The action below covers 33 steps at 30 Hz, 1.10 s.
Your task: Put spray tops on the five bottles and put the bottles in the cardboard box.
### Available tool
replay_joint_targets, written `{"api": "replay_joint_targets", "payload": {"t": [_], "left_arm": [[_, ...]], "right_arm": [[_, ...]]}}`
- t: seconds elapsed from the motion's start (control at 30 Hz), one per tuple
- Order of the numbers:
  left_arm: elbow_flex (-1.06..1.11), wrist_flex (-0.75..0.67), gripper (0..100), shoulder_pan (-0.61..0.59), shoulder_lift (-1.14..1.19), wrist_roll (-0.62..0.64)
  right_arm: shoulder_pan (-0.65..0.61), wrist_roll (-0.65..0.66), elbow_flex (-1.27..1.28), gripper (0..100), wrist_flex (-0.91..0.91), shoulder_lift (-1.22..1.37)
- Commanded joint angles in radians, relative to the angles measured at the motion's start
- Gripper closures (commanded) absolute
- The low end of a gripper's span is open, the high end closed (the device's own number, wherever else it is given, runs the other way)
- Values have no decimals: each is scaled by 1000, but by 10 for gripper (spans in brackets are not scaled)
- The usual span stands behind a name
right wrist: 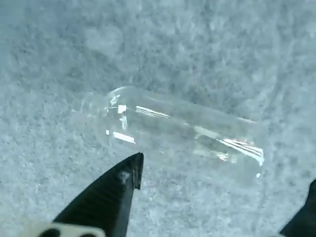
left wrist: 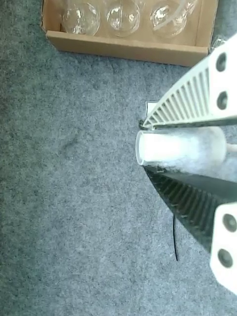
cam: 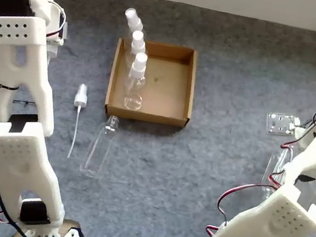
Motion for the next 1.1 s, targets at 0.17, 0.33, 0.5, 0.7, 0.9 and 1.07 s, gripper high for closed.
{"api": "replay_joint_targets", "payload": {"t": [0.17, 0.33, 0.5, 0.7, 0.9, 1.07], "left_arm": [[-2, -5, 911, -10, -64, -8], [-2, -5, 912, -8, -64, -5], [-2, -5, 912, -8, -64, -5], [-2, -5, 912, -4, -64, -5], [-2, -5, 912, -5, -64, -5], [-2, -5, 912, -12, -64, -5]], "right_arm": [[28, 110, 38, 568, -54, -8], [-12, 149, 38, 568, 28, -8], [-22, 153, 44, 568, 35, -7], [-42, 153, 48, 568, 31, -1], [-47, 155, 127, 569, 30, -1], [-18, 150, 151, 570, 28, -1]]}}
